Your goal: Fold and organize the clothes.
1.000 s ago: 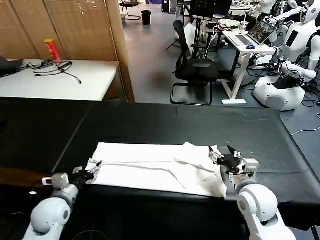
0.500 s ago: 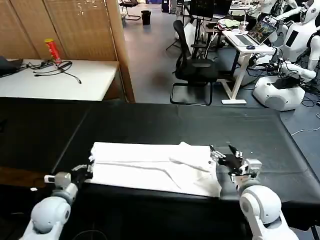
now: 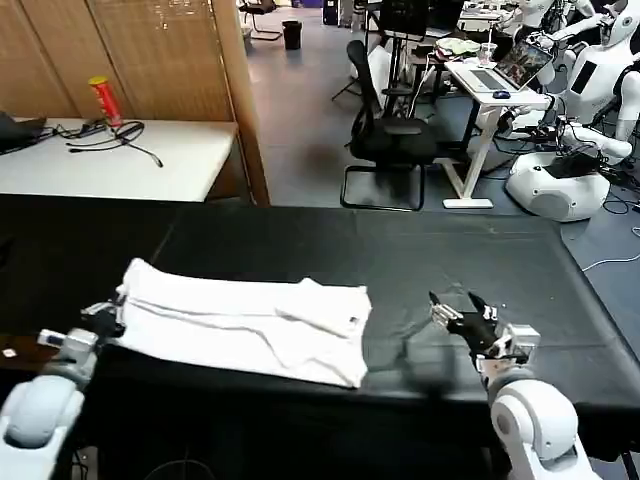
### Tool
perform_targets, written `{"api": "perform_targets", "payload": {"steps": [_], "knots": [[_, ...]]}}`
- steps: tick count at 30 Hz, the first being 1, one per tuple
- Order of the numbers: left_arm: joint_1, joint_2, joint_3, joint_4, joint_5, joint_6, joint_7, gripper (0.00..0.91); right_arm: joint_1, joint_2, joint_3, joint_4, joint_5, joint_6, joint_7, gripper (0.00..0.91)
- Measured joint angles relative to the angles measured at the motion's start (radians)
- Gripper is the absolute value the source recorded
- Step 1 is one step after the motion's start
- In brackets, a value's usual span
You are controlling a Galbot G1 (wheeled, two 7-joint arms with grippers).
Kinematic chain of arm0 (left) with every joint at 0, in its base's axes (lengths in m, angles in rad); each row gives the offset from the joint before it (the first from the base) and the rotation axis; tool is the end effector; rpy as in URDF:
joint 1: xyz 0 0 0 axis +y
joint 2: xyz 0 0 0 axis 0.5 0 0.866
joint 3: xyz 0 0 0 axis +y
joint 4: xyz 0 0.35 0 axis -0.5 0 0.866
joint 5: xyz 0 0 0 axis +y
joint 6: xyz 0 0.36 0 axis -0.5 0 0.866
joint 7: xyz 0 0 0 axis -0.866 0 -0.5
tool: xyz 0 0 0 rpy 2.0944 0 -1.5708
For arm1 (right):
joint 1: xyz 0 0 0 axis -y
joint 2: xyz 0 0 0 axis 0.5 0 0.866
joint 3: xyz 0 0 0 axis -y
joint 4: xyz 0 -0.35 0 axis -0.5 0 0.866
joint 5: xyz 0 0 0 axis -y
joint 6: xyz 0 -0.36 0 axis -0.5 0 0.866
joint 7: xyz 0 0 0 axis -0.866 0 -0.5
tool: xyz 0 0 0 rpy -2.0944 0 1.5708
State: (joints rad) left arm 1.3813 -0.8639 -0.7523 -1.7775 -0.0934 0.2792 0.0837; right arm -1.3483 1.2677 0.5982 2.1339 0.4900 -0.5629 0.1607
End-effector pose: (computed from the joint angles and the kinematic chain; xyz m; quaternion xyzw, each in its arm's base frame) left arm 0.2723 0.2401 -0.2619 0.0169 -0.9381 -0.3047 0.1640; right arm 0.2472 -0.0688 -0.2274 0.0048 -0.9854 -0.0562 0.1605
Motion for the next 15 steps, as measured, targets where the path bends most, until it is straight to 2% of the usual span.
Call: {"api": "perform_targets", "payload": {"steps": [4,7,11,15], "knots": [[0.026,0.012,0.009,-0.031,-0.022,0.020,-0.012,0.000,-0.017,0.017,0.005,0.010,-0.019,0.008,0.000,0.878],[0.045,-0.002,0.032,-0.083,-0.046,0.033,-0.034,0.000,-0.032,0.022,0.017,0.014,-0.023,0.035,-0.010,0.878],[0.059,-0.029,0.099,-0.173,-0.127,0.062,-0.067,0.000,-0.057,0.012,0.040,0.001,-0.027,0.064,-0.024,0.878],[0.038,-0.061,0.188,-0.264,-0.208,0.098,-0.104,0.000,-0.077,0.016,0.064,-0.002,-0.038,0.067,-0.025,0.878]]}}
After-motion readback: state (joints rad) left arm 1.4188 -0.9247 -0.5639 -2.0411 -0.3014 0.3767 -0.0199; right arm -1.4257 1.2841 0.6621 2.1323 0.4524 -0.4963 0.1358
